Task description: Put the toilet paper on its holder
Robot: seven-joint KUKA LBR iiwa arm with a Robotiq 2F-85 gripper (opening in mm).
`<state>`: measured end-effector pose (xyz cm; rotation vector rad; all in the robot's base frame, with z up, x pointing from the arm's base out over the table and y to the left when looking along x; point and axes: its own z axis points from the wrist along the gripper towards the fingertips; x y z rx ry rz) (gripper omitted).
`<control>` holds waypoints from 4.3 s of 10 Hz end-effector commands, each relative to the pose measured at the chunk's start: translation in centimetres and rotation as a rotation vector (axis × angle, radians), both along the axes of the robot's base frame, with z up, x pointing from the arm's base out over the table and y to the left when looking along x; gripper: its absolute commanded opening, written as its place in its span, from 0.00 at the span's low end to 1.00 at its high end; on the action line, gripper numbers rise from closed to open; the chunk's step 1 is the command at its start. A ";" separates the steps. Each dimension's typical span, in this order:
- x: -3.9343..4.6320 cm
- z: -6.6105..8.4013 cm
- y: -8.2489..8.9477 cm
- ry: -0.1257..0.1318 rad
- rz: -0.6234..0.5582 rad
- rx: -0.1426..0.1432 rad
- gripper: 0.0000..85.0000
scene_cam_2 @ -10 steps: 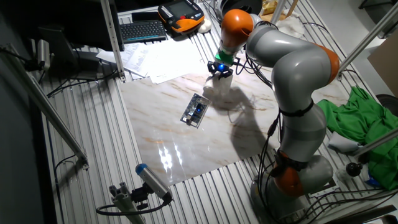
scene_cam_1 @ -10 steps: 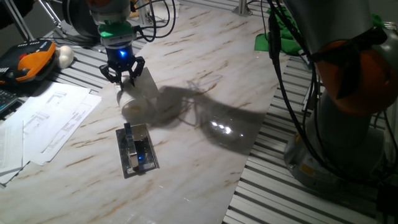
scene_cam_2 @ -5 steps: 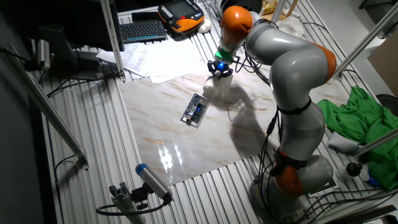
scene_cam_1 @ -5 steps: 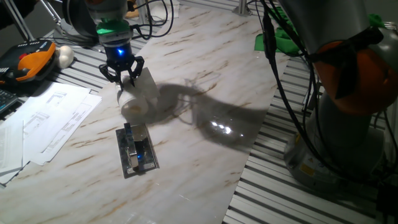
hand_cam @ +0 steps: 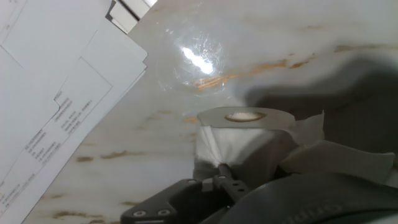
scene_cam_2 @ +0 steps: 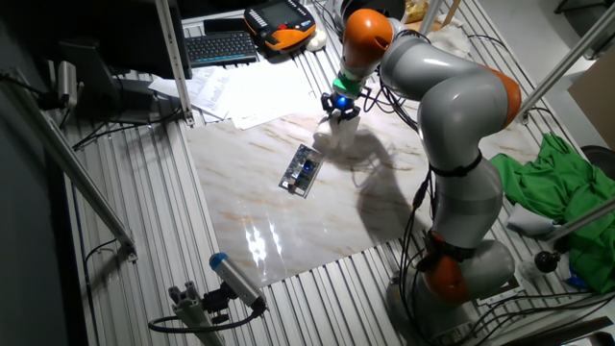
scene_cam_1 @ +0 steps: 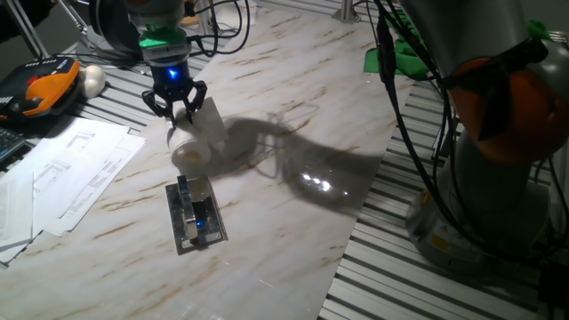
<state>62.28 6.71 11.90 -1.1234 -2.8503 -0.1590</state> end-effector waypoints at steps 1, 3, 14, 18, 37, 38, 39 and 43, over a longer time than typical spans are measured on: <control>0.00 0.0 0.0 0.000 -0.001 -0.003 0.40; 0.00 0.0 0.0 -0.005 -0.006 -0.006 0.40; -2.29 1.1 2.7 0.007 -0.108 -0.012 0.40; -3.57 1.4 3.9 0.002 -0.138 -0.019 0.40; -4.65 1.9 4.4 0.017 -0.019 0.027 0.40; -4.40 2.0 4.1 0.017 -0.013 0.031 0.40; -4.36 2.0 4.0 0.017 -0.011 0.031 0.40; -4.36 2.0 4.0 0.007 0.006 0.005 0.40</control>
